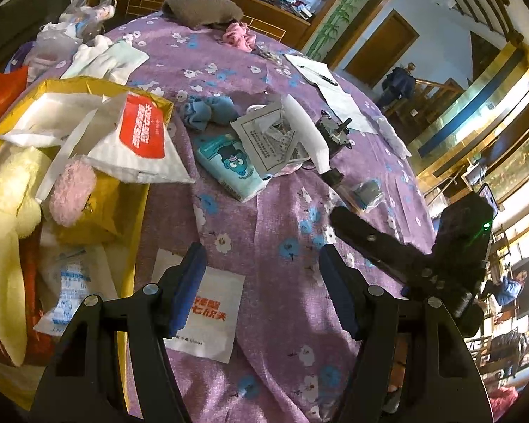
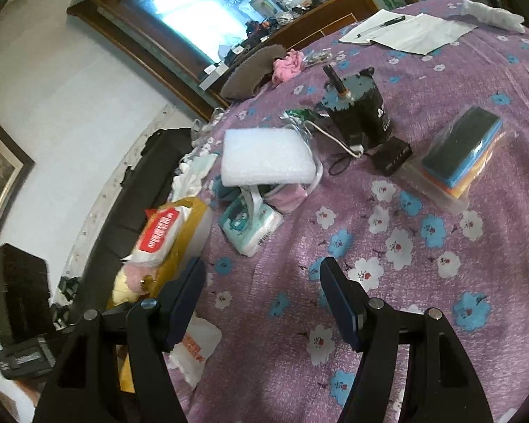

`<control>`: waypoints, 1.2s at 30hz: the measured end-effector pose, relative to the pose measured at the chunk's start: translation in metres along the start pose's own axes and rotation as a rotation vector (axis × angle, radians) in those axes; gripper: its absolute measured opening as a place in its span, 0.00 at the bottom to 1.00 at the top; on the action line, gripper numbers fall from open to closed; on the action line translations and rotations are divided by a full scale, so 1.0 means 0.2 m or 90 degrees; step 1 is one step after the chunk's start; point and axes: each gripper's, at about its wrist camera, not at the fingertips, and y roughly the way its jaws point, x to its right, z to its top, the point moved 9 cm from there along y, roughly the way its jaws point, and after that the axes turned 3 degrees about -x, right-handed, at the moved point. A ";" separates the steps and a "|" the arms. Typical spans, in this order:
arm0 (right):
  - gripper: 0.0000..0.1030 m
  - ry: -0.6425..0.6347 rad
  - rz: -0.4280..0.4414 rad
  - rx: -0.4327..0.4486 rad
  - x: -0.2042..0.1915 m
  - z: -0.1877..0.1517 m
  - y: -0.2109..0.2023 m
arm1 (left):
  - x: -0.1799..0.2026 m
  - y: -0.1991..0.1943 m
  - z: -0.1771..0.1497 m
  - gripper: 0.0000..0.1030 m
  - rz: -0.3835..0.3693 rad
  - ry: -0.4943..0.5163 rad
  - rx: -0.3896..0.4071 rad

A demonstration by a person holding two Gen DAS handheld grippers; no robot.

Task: Organize soft objects
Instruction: 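Grasp the white foam sheet with right gripper while left grasps the paper leaflet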

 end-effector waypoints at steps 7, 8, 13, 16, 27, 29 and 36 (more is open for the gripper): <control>0.66 -0.026 -0.039 0.010 -0.04 0.27 -0.07 | 0.05 0.06 0.09 0.65 -0.024 0.001 -0.015; 0.66 -0.039 -0.041 0.011 -0.05 0.32 -0.05 | 0.06 0.07 0.10 0.65 -0.024 0.003 -0.015; 0.66 -0.044 -0.058 0.004 0.04 0.40 0.07 | 0.08 0.11 0.14 0.65 -0.019 0.003 -0.022; 0.66 -0.014 -0.043 0.005 0.10 0.38 0.08 | 0.06 0.15 0.18 0.65 -0.013 -0.007 -0.032; 0.66 0.028 0.047 -0.033 0.10 0.35 0.13 | 0.06 0.25 0.33 0.65 0.002 -0.021 -0.040; 0.66 0.045 0.066 -0.040 0.10 0.35 0.15 | 0.03 0.26 0.34 0.65 0.007 -0.029 -0.039; 0.40 0.059 0.069 -0.072 0.07 0.32 0.26 | -0.03 0.32 0.38 0.65 0.030 -0.037 -0.046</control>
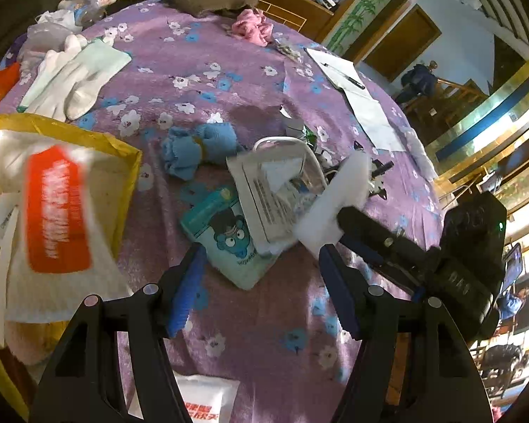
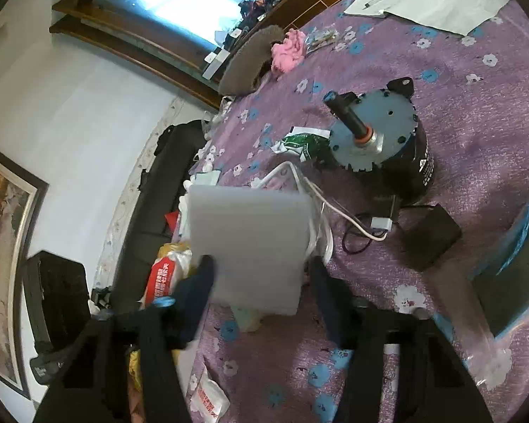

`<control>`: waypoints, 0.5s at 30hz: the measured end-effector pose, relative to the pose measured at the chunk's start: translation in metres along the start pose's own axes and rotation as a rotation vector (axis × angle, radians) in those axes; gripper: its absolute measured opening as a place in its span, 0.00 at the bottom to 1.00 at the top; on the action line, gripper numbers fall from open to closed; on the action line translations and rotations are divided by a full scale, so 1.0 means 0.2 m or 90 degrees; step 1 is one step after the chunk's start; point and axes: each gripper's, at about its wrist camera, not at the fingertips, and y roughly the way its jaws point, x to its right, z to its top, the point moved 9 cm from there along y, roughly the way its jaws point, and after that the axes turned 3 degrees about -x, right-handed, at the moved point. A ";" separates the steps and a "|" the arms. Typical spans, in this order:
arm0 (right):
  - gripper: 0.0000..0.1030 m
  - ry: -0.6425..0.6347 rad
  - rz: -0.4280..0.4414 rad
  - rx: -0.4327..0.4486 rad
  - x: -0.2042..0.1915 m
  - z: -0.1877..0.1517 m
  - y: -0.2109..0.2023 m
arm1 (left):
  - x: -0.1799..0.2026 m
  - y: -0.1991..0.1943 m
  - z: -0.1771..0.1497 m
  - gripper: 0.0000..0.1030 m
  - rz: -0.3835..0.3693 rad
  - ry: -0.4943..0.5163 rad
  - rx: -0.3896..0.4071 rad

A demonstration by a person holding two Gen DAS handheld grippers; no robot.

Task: Organize soft objects
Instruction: 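Grasp the white foam sheet with right gripper while left grasps the paper leaflet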

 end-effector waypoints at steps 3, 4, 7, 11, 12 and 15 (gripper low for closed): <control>0.21 0.014 0.007 -0.004 0.02 -0.01 0.00 | -0.01 0.04 0.02 0.65 0.015 0.002 -0.005; 0.15 0.018 0.011 -0.004 0.02 -0.01 -0.01 | -0.02 0.05 0.03 0.65 0.016 -0.001 -0.011; 0.08 0.009 0.018 0.011 0.00 -0.01 -0.05 | -0.02 0.06 0.04 0.65 0.012 -0.008 -0.015; 0.07 -0.001 0.027 0.070 -0.02 0.00 -0.18 | -0.03 0.02 0.06 0.65 0.012 -0.015 -0.002; 0.06 0.001 0.033 0.087 -0.02 0.00 -0.22 | -0.04 0.02 0.06 0.65 0.013 -0.020 0.000; 0.06 0.004 0.018 0.142 -0.01 0.01 -0.33 | -0.04 0.01 0.10 0.65 0.020 -0.032 0.006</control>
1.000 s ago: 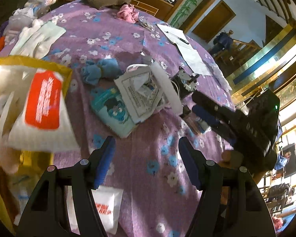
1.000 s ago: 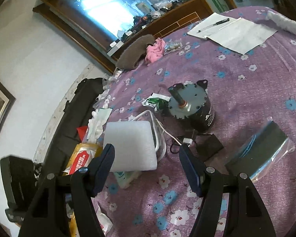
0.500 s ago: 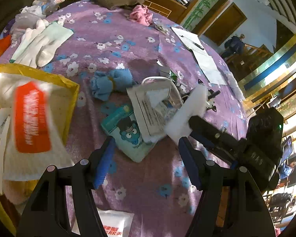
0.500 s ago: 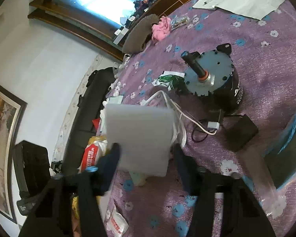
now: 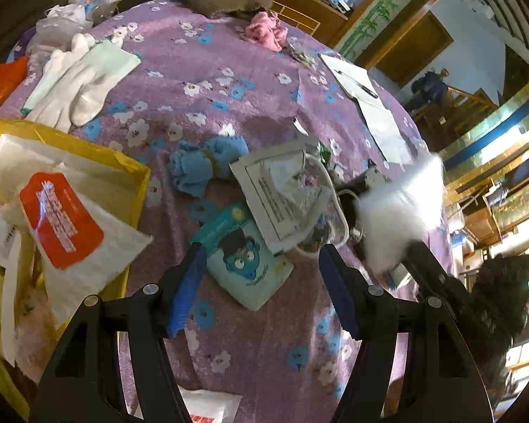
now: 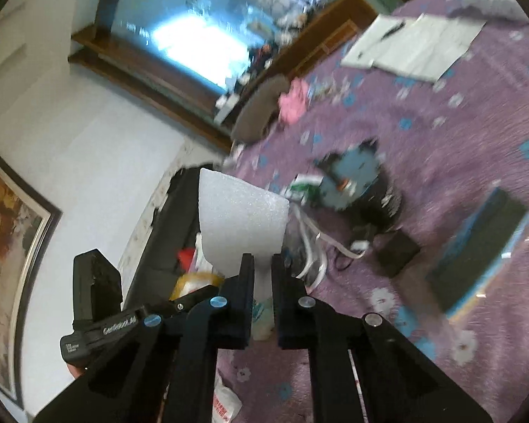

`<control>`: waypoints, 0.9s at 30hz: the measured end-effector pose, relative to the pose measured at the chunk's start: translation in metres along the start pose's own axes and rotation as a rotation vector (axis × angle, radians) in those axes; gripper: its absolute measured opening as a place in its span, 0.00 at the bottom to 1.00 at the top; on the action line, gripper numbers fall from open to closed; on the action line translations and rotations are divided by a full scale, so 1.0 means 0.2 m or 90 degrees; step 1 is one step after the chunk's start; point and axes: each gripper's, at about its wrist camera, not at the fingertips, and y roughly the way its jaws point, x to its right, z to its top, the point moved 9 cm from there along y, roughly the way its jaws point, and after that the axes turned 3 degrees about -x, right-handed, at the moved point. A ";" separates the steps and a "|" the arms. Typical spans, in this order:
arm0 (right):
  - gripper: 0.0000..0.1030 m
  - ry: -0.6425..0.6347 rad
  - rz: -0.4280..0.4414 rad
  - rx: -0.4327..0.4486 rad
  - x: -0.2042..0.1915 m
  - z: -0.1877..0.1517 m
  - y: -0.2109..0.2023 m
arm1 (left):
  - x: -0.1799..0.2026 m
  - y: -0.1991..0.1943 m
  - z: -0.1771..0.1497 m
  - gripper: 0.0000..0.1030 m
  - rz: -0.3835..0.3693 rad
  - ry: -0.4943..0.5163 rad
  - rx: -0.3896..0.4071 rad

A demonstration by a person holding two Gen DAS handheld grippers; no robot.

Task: Organize soft objects
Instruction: 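Grasp the white foam sheet with right gripper while left grasps the paper leaflet, then carry foam sheet and leaflet into the yellow-rimmed box and open both grippers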

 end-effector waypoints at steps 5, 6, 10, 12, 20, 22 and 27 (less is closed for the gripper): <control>0.07 -0.034 -0.116 0.049 0.05 0.02 -0.05 | 0.07 0.08 0.13 0.65 0.016 0.005 0.000; 0.07 -0.038 -0.125 0.048 0.05 0.02 -0.03 | 0.10 0.11 0.16 0.65 0.023 0.018 -0.001; 0.07 -0.048 -0.143 0.036 0.05 0.01 0.00 | 0.11 0.28 0.21 0.64 0.081 0.042 -0.028; 0.07 -0.049 -0.142 0.030 0.05 0.00 0.01 | 0.06 0.33 0.19 0.51 0.102 0.027 -0.050; 0.07 -0.056 -0.136 0.023 0.04 -0.01 0.03 | 0.07 0.09 0.12 0.32 0.068 0.030 0.018; 0.07 -0.056 -0.131 0.020 0.04 -0.02 0.03 | 0.08 0.01 0.08 0.31 0.042 0.029 0.027; 0.07 -0.073 -0.102 0.008 -0.01 -0.04 0.05 | 0.03 -0.20 -0.08 0.31 -0.014 0.022 0.038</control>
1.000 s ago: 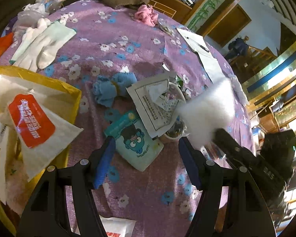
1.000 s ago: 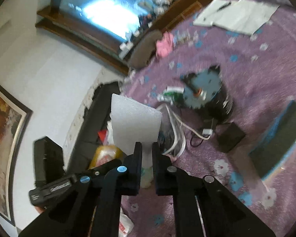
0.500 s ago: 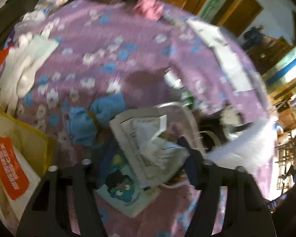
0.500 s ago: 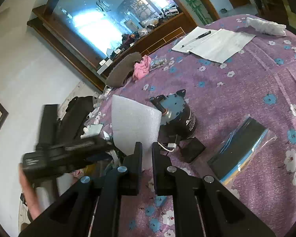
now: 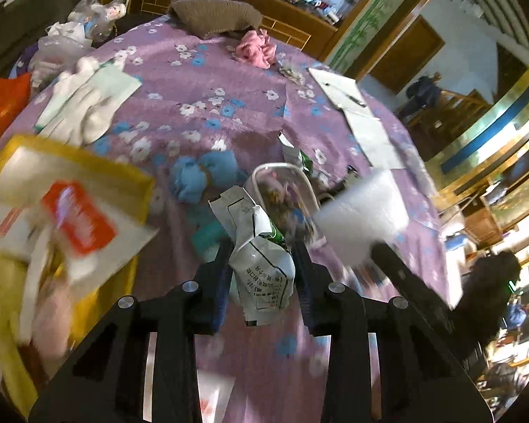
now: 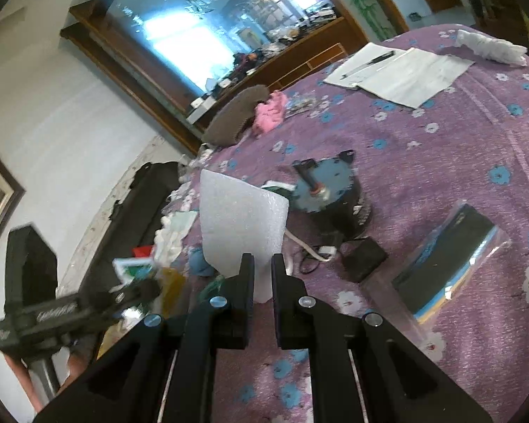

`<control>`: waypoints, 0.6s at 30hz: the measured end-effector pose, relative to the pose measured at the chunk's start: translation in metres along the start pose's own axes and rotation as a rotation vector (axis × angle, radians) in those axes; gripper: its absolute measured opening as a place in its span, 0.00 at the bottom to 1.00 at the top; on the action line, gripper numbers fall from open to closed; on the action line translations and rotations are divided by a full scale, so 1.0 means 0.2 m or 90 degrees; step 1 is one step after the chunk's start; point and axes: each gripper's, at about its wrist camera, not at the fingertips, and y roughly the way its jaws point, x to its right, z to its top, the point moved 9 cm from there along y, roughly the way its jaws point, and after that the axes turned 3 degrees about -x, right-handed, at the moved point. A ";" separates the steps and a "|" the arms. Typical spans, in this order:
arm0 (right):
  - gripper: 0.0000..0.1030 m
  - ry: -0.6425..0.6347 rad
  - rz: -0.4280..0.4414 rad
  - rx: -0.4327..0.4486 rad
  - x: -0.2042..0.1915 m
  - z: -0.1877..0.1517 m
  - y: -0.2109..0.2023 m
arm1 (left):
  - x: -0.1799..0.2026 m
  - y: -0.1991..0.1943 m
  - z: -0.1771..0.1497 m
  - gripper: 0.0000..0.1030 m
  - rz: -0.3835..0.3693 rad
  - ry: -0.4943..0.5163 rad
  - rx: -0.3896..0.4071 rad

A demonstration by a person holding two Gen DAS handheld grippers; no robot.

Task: Organize soft objects
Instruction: 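Carry foam sheet and leaflet into the yellow-rimmed box and open both grippers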

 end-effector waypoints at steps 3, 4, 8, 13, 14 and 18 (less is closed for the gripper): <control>0.07 -0.011 0.016 -0.004 -0.04 -0.01 0.01 | -0.04 -0.07 -0.09 0.31 -0.029 -0.009 -0.001; 0.07 -0.012 0.021 -0.005 -0.05 -0.02 0.01 | -0.07 -0.10 -0.13 0.31 -0.035 -0.018 -0.002; 0.07 -0.017 0.040 -0.018 -0.10 -0.04 0.02 | -0.15 -0.18 -0.23 0.32 -0.048 -0.039 -0.008; 0.07 -0.030 0.110 -0.059 -0.29 -0.11 0.04 | -0.23 -0.34 -0.24 0.32 -0.070 -0.042 0.027; 0.07 -0.038 0.125 -0.070 -0.36 -0.12 0.06 | -0.25 -0.38 -0.23 0.32 -0.067 -0.046 0.036; 0.06 -0.068 0.167 -0.112 -0.57 -0.20 0.16 | -0.40 -0.56 -0.16 0.32 -0.044 -0.068 0.084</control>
